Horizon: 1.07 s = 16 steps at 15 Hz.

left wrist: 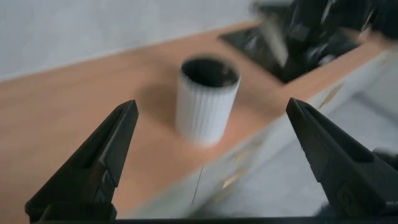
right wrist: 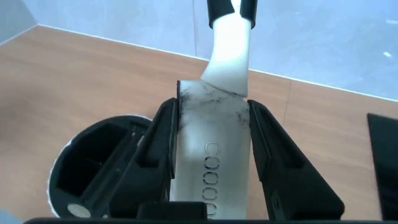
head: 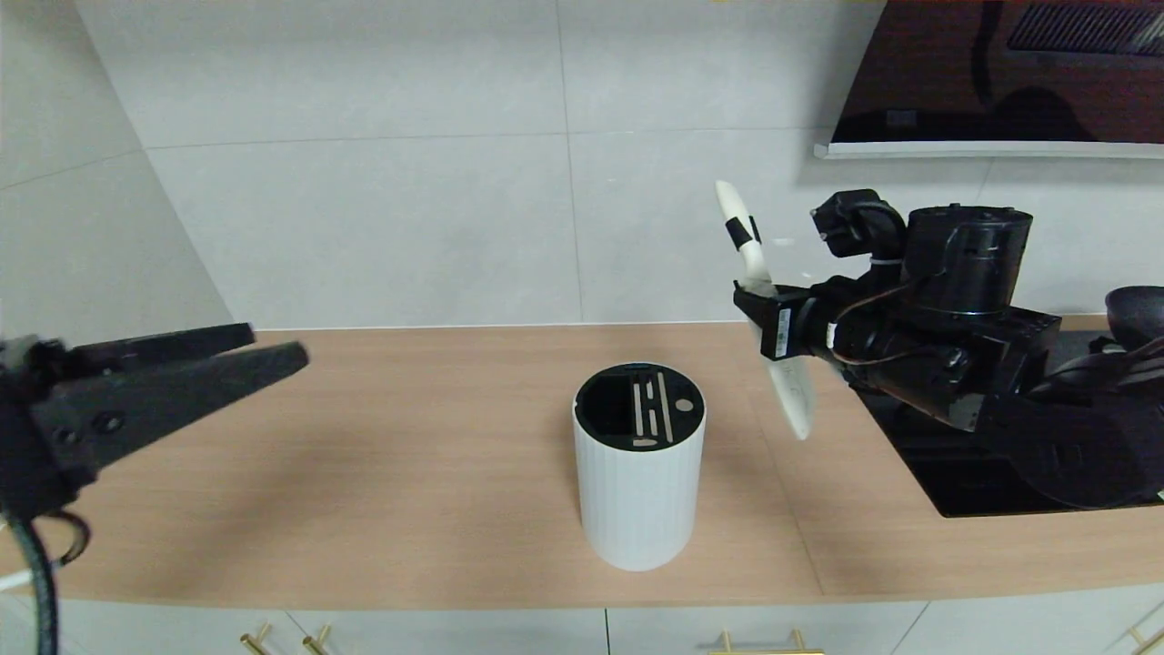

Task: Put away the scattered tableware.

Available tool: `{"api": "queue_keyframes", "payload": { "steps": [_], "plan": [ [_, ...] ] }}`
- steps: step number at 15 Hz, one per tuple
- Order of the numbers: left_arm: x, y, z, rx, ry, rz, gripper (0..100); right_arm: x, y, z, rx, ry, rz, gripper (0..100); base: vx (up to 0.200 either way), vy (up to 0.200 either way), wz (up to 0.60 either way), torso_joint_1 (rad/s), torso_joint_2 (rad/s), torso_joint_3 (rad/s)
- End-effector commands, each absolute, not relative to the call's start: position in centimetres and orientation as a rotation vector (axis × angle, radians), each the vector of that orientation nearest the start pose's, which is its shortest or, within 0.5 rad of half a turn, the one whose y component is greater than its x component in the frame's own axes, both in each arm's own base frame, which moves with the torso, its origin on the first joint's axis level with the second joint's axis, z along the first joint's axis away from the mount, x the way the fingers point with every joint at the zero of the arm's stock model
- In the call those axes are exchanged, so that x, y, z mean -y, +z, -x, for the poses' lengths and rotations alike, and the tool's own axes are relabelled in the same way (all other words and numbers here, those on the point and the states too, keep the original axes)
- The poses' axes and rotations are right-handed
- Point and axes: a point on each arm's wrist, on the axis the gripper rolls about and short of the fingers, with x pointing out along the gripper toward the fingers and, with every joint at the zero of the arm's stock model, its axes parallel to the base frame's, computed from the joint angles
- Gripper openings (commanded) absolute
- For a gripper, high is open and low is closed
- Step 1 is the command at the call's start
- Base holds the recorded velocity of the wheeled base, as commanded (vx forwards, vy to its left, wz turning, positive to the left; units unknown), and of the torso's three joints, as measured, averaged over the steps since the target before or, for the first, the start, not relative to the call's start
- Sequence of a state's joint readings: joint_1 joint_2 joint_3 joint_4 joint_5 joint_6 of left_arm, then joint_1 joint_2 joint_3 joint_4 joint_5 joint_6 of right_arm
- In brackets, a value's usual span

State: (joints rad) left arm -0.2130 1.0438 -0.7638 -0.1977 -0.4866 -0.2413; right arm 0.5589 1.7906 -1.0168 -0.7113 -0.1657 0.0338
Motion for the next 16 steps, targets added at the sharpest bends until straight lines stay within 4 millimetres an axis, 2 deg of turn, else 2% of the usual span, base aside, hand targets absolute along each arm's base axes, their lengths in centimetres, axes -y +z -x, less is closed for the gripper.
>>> {"api": "queue_keyframes", "payload": {
  "steps": [1,2,4,7,9,12,16],
  "plan": [
    [7.4,25.7,-18.0,-0.308,-0.727,0.358,100,-19.0,22.2,-28.1,-0.058,0.425,-0.025,0,0.0,0.0,0.0,0.0,0.0,0.0],
    [8.0,25.5,-18.6,-0.3,-0.743,0.371,100,-19.4,22.7,-27.0,-0.052,0.445,-0.035,0,0.0,0.0,0.0,0.0,0.0,0.0],
    [8.9,25.5,-19.6,-0.293,-0.769,0.465,100,-20.8,22.4,-25.1,-0.068,0.501,-0.026,0,0.0,0.0,0.0,0.0,0.0,0.0],
    [10.5,25.5,-20.3,-0.302,-0.819,0.596,100,-22.3,22.0,-23.5,-0.079,0.549,-0.017,0,0.0,0.0,0.0,0.0,0.0,0.0],
    [11.4,25.1,-20.8,-0.304,-0.828,0.618,100,-23.3,21.9,-22.3,-0.083,0.579,-0.016,0,0.0,0.0,0.0,0.0,0.0,0.0],
    [14.2,23.9,-21.6,-0.251,-0.798,0.623,100,-24.7,21.6,-20.1,-0.099,0.639,-0.016,0,0.0,0.0,0.0,0.0,0.0,0.0],
    [15.2,22.1,-22.6,-0.255,-0.795,0.623,100,-25.8,21.5,-18.6,-0.119,0.693,-0.058,0,0.0,0.0,0.0,0.0,0.0,0.0]
  ]
}}
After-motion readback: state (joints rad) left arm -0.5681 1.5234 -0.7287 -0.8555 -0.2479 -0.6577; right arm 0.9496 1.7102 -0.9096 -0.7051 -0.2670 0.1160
